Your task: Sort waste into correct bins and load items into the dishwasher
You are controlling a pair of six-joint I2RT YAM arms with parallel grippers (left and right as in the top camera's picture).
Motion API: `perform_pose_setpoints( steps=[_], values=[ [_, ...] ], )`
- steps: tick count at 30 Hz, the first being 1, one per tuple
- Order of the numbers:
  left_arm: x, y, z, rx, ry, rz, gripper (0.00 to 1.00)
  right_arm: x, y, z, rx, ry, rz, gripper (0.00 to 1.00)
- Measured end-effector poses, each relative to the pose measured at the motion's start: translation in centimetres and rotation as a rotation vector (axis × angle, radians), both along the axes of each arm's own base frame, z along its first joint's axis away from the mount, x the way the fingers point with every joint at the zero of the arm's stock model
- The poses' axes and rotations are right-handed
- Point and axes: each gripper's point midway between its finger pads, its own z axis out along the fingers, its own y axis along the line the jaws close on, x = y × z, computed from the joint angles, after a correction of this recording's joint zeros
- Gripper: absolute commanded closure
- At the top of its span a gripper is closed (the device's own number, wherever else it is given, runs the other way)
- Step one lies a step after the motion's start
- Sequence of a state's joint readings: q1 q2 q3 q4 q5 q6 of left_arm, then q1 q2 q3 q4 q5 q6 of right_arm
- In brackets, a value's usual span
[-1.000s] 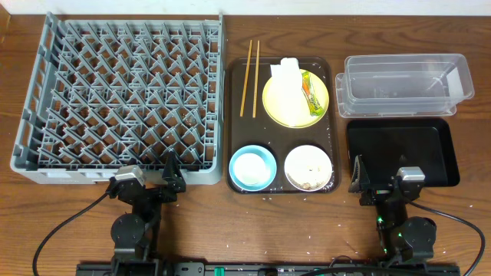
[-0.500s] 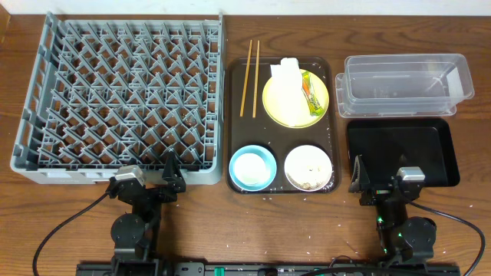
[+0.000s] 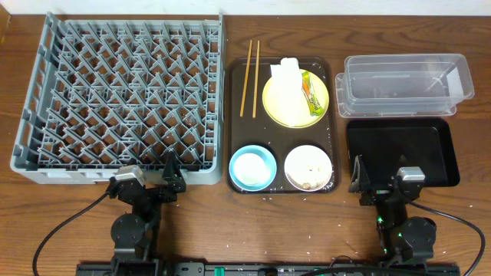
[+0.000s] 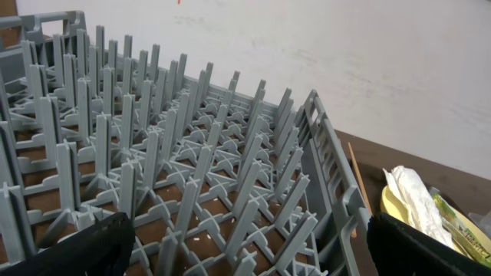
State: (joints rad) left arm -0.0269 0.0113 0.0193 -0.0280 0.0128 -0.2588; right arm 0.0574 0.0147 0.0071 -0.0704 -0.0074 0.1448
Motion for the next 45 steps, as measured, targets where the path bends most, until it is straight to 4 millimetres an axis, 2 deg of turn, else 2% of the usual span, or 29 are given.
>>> perform_pose_setpoints(
  steps=[6, 9, 10, 13, 15, 16, 17, 19, 22, 24, 26, 31, 34, 36, 39, 42, 45],
  values=[
    [0.1, -0.3, 0.5, -0.027, -0.021, -0.017, 0.03, 0.0, 0.3, 0.2, 0.009, -0.007, 0.015, 0.01],
    [0.1, -1.6, 1.7, -0.05, -0.073, -0.089, 0.02, -0.1, 1.2, 1.2, 0.024, -0.046, 0.068, 0.01],
    [0.1, -2.2, 2.1, -0.062, -0.09, -0.123, 0.03, -0.1, 1.9, 2.1, 0.032, -0.081, 0.108, 0.01],
    [0.0, -2.8, 2.5, -0.07, -0.095, -0.16, 0.03, -0.4, 2.8, 3.2, 0.064, -0.12, 0.165, 0.01],
    [-0.2, -3.0, 3.6, -0.071, -0.11, -0.171, 0.03, -0.5, 3.2, 3.8, 0.082, -0.125, 0.187, 0.01],
    [-0.3, -3.0, 4.6, -0.07, -0.124, -0.175, 0.03, -0.6, 3.3, 4.1, 0.088, -0.125, 0.194, 0.01],
    [-0.4, -3.1, 6.4, -0.069, -0.147, -0.181, 0.02, -0.6, 3.4, 5.0, 0.096, -0.131, 0.203, 0.01],
    [-0.5, -3.2, 7.8, -0.071, -0.115, -0.188, 0.03, -0.5, 3.6, 6.2, 0.099, -0.12, 0.209, 0.01],
    [-0.2, -3.3, 8.5, -0.081, 0.013, -0.188, 0.03, 0.1, 3.8, 8.7, 0.093, -0.086, 0.219, 0.01],
    [0.4, -3.5, 8.8, -0.089, 0.127, -0.19, 0.02, 1.2, 4.0, 10.6, 0.076, -0.027, 0.229, 0.01],
    [0.8, -3.8, 9.3, -0.099, 0.221, -0.201, 0.03, 2.5, 4.4, 10.7, 0.064, 0.099, 0.245, 0.01],
    [2.9, -4.6, 13.3, -0.115, 0.29, -0.242, 0.03, 6.8, 5.4, 11.2, 0.057, 0.39, 0.284, 0.01],
    [3.7, -5.2, 14.6, -0.125, 0.302, -0.274, 0.03, 8.6, 5.6, 10.7, 0.064, 0.555, 0.292, 0.01],
    [4.2, -5.4, 14.5, -0.13, 0.318, -0.285, 0.03, 9.9, 5.8, 10.7, 0.069, 0.612, 0.297, 0.01],
    [4.3, -5.6, 13.3, -0.14, 0.372, -0.295, 0.03, 12.1, 6.2, 10.4, 0.085, 0.637, 0.305, 0.01],
    [4.3, -5.7, 12.7, -0.144, 0.398, -0.296, 0.03, 13.2, 7.1, 9.4, 0.155, 0.671, 0.334, 0.02],
    [4.2, -5.7, 12.6, -0.145, 0.403, -0.298, 0.03, 14.5, 8.3, 9.2, 0.211, 0.658, 0.379, 0.12]
  ],
)
